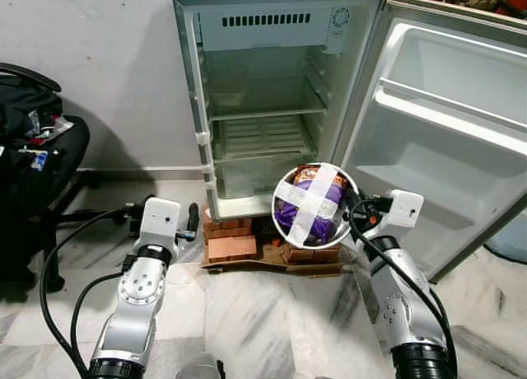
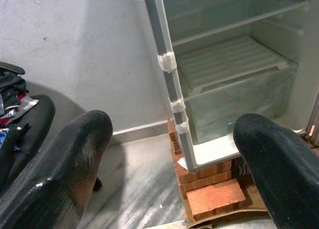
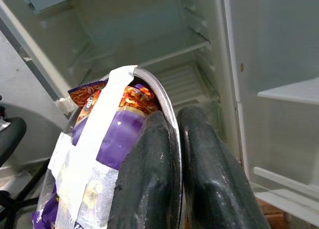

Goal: Restocking fridge

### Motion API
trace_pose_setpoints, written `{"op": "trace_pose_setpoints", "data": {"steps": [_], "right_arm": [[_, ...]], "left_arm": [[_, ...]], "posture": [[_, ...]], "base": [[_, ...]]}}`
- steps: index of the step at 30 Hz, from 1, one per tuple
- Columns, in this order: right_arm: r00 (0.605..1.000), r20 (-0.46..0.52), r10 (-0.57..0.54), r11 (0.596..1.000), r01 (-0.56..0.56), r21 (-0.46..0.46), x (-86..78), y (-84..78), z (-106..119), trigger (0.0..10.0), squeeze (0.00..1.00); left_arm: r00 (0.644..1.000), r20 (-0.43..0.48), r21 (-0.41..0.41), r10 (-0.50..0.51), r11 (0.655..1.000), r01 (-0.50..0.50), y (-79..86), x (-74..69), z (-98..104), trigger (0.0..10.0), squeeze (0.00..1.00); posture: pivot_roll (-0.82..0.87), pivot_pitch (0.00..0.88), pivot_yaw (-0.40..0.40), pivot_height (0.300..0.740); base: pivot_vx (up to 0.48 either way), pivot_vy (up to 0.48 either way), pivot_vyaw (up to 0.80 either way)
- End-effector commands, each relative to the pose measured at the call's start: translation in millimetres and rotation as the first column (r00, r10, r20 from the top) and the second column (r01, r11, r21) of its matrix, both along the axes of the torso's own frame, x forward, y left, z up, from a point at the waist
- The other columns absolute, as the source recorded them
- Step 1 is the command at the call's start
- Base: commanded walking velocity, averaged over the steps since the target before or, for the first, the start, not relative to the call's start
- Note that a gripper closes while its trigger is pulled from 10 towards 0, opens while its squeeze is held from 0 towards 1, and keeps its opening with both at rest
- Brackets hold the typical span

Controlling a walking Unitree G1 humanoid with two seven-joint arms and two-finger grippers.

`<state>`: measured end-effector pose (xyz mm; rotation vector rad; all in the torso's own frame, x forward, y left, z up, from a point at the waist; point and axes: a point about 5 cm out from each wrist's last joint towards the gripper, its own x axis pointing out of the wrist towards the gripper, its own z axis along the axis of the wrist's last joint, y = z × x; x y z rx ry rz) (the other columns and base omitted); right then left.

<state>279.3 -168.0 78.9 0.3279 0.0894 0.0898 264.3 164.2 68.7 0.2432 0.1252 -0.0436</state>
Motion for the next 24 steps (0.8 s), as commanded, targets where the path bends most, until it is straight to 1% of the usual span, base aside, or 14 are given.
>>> {"op": "trace_pose_setpoints", "data": {"steps": [1,7,15,20,22,23,24], "right_arm": [[1.0,0.029,-0.003,1.0,0.003,-0.006,1.8,1.0,5.3,10.0,0.0],[1.0,0.011,-0.026,1.0,0.026,0.012,0.6,-2.7,2.2,10.0,0.0],[0.999,0.008,-0.039,0.999,0.039,0.003,-0.4,-4.5,1.4,10.0,0.0],[0.999,-0.014,-0.032,0.998,0.031,-0.058,-0.5,-2.1,0.9,10.0,0.0],[0.999,0.002,-0.034,0.997,0.034,-0.066,-3.8,-4.3,2.6,10.0,0.0],[0.999,0.002,-0.034,0.997,0.034,-0.066,-3.8,-4.3,2.6,10.0,0.0],[0.999,0.004,-0.04,0.996,0.04,-0.075,-6.3,-6.3,2.7,10.0,0.0]], "left_arm": [[1.0,0.012,0.01,-0.007,1.0,0.007,-1.1,0.3,2.7,10.0,0.0],[1.0,0.009,0.009,-0.011,1.0,0.011,-1.0,-0.9,2.1,10.0,0.0],[1.0,0.009,0.01,-0.01,1.0,0.01,0.4,0.6,2.1,10.0,0.0],[1.0,0.017,0.014,-0.009,1.0,0.008,2.5,0.0,2.6,10.0,0.0],[1.0,0.03,0.002,-0.005,1.0,0.005,7.5,-4.4,3.2,10.0,0.0],[1.0,0.03,0.002,-0.005,1.0,0.005,7.5,-4.4,3.2,10.0,0.0],[0.999,0.032,0.002,-0.005,1.0,0.005,11.0,-8.8,2.0,10.0,0.0]], "posture": [[0.06,0.021,-0.013,0.74],[0.06,0.021,-0.011,0.74],[0.06,0.016,-0.009,0.74],[0.06,0.009,-0.009,0.74],[0.06,0.004,-0.009,0.74],[0.06,0.004,-0.009,0.74],[0.06,0.002,-0.009,0.74]], "base": [[0.0,0.0,0.0],[0.0,0.0,0.0],[0.0,0.0,0.0],[0.0,0.0,0.0],[0.0,0.0,0.0],[0.0,0.0,0.0],[0.0,0.0,0.0]]}}
